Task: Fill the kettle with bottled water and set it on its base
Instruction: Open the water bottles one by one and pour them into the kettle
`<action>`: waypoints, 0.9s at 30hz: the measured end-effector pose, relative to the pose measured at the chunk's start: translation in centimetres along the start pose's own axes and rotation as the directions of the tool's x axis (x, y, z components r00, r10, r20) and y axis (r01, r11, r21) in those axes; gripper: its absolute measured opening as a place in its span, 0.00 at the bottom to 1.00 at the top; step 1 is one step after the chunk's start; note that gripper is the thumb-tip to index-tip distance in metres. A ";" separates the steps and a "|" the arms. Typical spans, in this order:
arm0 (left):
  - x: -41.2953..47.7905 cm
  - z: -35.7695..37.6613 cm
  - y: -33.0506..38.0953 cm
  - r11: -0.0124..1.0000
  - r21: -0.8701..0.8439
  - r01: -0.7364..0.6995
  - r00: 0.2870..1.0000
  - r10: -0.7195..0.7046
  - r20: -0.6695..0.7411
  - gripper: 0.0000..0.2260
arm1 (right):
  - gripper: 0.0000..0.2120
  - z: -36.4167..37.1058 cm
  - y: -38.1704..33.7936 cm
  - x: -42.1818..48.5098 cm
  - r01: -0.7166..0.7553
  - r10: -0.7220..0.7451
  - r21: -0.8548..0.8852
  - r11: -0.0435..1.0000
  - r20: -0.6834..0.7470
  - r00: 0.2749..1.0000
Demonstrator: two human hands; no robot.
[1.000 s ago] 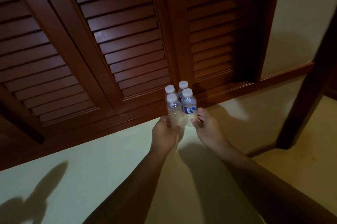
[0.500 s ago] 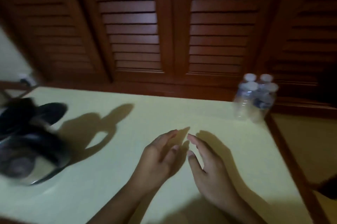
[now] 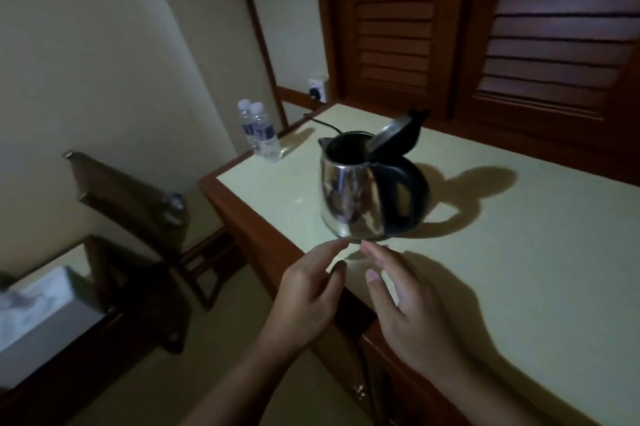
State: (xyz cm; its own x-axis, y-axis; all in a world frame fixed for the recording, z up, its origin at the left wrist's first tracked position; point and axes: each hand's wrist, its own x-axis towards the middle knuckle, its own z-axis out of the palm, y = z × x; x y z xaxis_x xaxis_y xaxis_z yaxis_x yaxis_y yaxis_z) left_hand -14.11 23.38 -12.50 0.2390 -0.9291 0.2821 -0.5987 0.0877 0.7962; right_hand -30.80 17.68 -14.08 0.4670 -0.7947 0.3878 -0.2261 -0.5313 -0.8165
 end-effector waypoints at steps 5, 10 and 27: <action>2.4 -6.2 -5.5 1.000 0.019 -0.002 0.999 0.003 -0.038 0.18 | 0.20 6.2 -1.8 4.0 0.014 -0.013 -0.026 1.000 0.024 1.000; 8.4 -12.0 -11.8 0.996 0.062 -0.056 0.997 0.059 -0.043 0.18 | 0.22 13.5 -2.5 11.3 0.002 0.000 -0.176 0.984 0.011 1.000; 29.5 -17.6 -17.2 0.940 0.312 -0.139 0.943 0.222 -0.250 0.25 | 0.37 24.0 0.9 20.8 -0.231 0.357 -0.810 0.539 -0.029 0.934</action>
State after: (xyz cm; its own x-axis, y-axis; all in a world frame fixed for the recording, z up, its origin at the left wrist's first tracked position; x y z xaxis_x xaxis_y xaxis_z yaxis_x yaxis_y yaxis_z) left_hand 16.65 0.79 -8.48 0.2833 -0.7667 0.5761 -0.8342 0.0994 0.5425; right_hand -0.77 7.78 -17.01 0.3309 -0.9400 0.0831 -0.9222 -0.3408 -0.1826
